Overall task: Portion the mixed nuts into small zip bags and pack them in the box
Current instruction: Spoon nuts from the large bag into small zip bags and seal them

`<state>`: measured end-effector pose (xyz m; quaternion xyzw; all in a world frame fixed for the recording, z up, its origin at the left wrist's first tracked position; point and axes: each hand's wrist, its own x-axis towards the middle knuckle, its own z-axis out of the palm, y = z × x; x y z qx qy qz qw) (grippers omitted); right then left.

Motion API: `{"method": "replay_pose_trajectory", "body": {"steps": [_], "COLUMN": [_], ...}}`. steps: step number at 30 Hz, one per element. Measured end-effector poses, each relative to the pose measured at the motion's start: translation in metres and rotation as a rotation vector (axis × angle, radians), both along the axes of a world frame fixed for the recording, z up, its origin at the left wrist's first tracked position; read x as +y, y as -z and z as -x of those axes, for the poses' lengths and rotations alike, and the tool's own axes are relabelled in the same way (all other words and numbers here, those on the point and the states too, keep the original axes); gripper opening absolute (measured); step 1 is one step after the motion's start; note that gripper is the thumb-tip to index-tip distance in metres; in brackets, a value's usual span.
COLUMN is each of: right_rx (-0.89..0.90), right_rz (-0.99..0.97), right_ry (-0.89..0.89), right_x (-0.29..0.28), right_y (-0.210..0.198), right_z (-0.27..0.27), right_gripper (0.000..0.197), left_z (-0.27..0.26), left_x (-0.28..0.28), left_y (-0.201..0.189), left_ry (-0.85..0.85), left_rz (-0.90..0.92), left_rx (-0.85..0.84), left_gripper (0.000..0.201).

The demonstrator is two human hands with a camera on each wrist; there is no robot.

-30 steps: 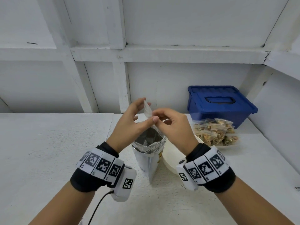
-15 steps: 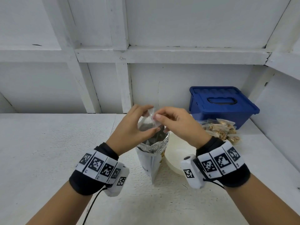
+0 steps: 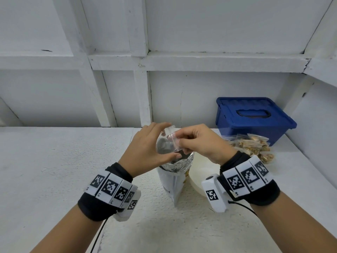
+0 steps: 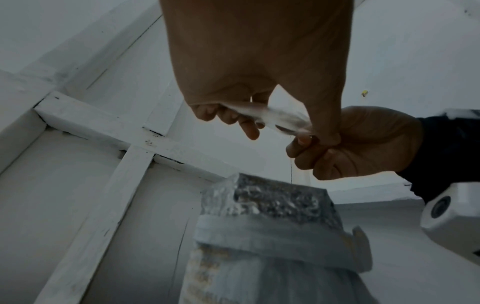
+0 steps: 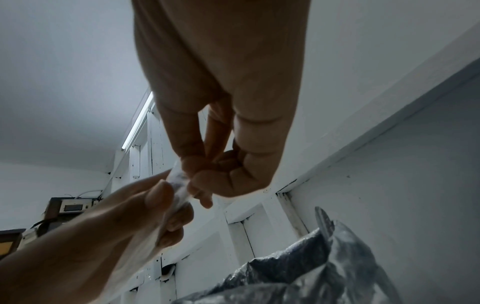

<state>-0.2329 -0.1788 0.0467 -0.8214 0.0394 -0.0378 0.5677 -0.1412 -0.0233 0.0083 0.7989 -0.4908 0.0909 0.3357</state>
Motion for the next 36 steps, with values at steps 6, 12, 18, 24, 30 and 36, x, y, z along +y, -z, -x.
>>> {"method": "replay_pose_trajectory", "body": {"steps": [6, 12, 18, 24, 30, 36], "right_rx": [-0.001, -0.124, 0.051, -0.157, -0.012, -0.158], "right_rz": [0.032, 0.39, 0.668, 0.834, 0.842, 0.794], "right_ry": [-0.025, 0.261, 0.279, 0.286, 0.025, 0.157], "right_x": [0.005, -0.018, -0.035, -0.025, -0.01, -0.022], "right_y": [0.003, 0.007, 0.044, 0.049, 0.044, 0.041], "right_z": [-0.002, -0.007, -0.026, -0.029, -0.022, -0.025], "right_gripper": [0.023, 0.021, 0.035, 0.017, 0.02, 0.025], "left_z": [-0.002, -0.008, -0.015, -0.015, -0.017, -0.019], "left_x": [0.005, 0.018, 0.019, 0.016, 0.015, 0.015], "left_y": [0.004, 0.01, 0.022, 0.026, 0.029, 0.03], "left_ry": [-0.003, -0.072, -0.097, -0.09, -0.089, -0.061], "left_rz": [0.044, 0.059, -0.041, -0.08, -0.066, -0.055], "left_rx": [0.144, 0.364, 0.368, 0.457, 0.492, 0.515], "left_gripper": [0.059, 0.04, 0.055, 0.041, 0.034, 0.044]}}
